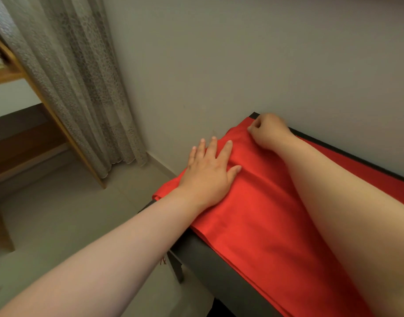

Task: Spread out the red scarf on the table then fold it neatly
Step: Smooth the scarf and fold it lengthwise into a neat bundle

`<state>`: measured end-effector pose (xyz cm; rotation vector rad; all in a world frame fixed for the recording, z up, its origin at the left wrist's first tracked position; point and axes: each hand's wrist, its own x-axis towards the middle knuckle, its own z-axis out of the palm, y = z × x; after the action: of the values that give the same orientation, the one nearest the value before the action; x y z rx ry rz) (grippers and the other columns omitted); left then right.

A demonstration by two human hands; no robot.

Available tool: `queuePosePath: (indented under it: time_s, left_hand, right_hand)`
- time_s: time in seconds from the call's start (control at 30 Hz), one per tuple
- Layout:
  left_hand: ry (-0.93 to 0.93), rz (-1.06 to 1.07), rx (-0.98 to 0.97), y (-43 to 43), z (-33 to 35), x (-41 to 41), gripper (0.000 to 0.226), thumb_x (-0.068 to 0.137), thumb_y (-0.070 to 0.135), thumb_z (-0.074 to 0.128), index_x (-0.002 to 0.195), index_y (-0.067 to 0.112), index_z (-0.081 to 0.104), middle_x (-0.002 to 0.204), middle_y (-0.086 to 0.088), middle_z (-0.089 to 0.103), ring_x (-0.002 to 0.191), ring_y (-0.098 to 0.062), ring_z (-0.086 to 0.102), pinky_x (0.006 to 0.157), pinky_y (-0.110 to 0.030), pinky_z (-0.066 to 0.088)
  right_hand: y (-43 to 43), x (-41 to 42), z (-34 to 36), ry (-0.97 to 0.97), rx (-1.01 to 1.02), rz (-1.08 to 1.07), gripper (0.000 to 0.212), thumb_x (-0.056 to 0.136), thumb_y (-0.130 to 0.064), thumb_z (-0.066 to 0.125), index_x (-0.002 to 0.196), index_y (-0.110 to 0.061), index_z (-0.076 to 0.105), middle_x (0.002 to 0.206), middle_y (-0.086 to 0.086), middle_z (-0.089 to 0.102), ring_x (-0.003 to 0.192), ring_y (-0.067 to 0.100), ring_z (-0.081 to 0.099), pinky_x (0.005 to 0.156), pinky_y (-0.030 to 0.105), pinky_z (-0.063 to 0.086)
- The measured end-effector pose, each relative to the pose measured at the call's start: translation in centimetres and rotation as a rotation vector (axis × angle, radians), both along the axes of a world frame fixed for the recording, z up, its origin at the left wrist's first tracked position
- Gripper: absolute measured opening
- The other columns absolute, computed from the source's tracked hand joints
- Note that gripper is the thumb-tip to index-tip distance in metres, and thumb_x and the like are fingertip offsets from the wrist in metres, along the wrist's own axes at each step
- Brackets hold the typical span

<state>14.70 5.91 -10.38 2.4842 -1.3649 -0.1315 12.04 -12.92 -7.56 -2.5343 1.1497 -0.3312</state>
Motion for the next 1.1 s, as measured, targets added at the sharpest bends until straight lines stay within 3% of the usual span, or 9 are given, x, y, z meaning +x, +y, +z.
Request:
queuePosePath:
  time_s: [0.23, 0.47, 0.63, 0.73, 0.97, 1.1]
  left_hand:
    - [-0.003, -0.015, 0.017, -3.5, 1.4, 0.4, 0.063, 0.095, 0.049, 0.031, 0.148, 0.018, 0.013, 0.156, -0.015, 0.012, 0.144, -0.036, 0.007, 0.116, -0.049, 0.005]
    - [-0.046, -0.007, -0.054, -4.4, -0.1, -0.2, 0.067, 0.092, 0.057, 0.026, 0.148, 0.022, 0.015, 0.157, -0.011, 0.013, 0.145, -0.031, 0.005, 0.118, -0.048, 0.003]
    - [-0.105, -0.003, -0.061, -4.3, 0.0, -0.4, 0.085, 0.076, 0.069, 0.000, 0.147, 0.025, 0.017, 0.156, -0.010, 0.017, 0.145, -0.031, 0.008, 0.117, -0.048, 0.006]
    - [-0.120, 0.004, -0.053, -4.3, -0.1, -0.3, 0.087, 0.073, 0.069, -0.003, 0.146, 0.028, 0.020, 0.156, -0.009, 0.018, 0.144, -0.032, 0.010, 0.116, -0.048, 0.007]
    - [-0.181, 0.003, -0.023, -4.3, -0.1, -0.4, 0.084, 0.075, 0.067, -0.001, 0.141, 0.029, 0.033, 0.154, -0.009, 0.025, 0.141, -0.034, 0.021, 0.115, -0.048, 0.014]
    - [-0.159, 0.015, -0.008, -4.4, -0.1, -0.3, 0.084, 0.075, 0.068, 0.000, 0.140, 0.029, 0.035, 0.154, -0.009, 0.025, 0.140, -0.035, 0.024, 0.113, -0.049, 0.019]
  right_hand:
    - [-1.9, 0.2, 0.2, 0.035, -0.011, -0.069, 0.023, 0.085, -0.025, 0.058, 0.103, -0.014, 0.067, 0.114, 0.011, 0.066, 0.107, 0.031, 0.060, 0.088, 0.036, 0.049]
    - [-3.5, 0.8, 0.1, 0.055, -0.103, -0.086, 0.022, 0.087, -0.016, 0.049, 0.102, -0.007, 0.063, 0.113, 0.016, 0.064, 0.104, 0.035, 0.059, 0.080, 0.034, 0.046]
    - [-4.6, 0.9, 0.6, 0.020, -0.213, -0.153, 0.026, 0.088, -0.011, 0.048, 0.110, -0.002, 0.056, 0.120, 0.020, 0.059, 0.112, 0.037, 0.056, 0.087, 0.038, 0.046]
    - [-4.9, 0.8, 0.6, 0.009, -0.243, -0.204, 0.027, 0.089, -0.010, 0.047, 0.114, -0.001, 0.051, 0.121, 0.020, 0.058, 0.113, 0.037, 0.056, 0.089, 0.040, 0.045]
    - [-4.8, 0.6, -0.2, -0.020, -0.226, -0.184, 0.027, 0.089, -0.009, 0.046, 0.114, -0.002, 0.050, 0.119, 0.021, 0.059, 0.111, 0.038, 0.056, 0.087, 0.040, 0.044]
    - [-3.5, 1.0, 0.1, -0.056, -0.210, 0.033, 0.031, 0.090, -0.025, 0.050, 0.118, -0.013, 0.056, 0.122, 0.013, 0.060, 0.114, 0.033, 0.054, 0.088, 0.036, 0.043]
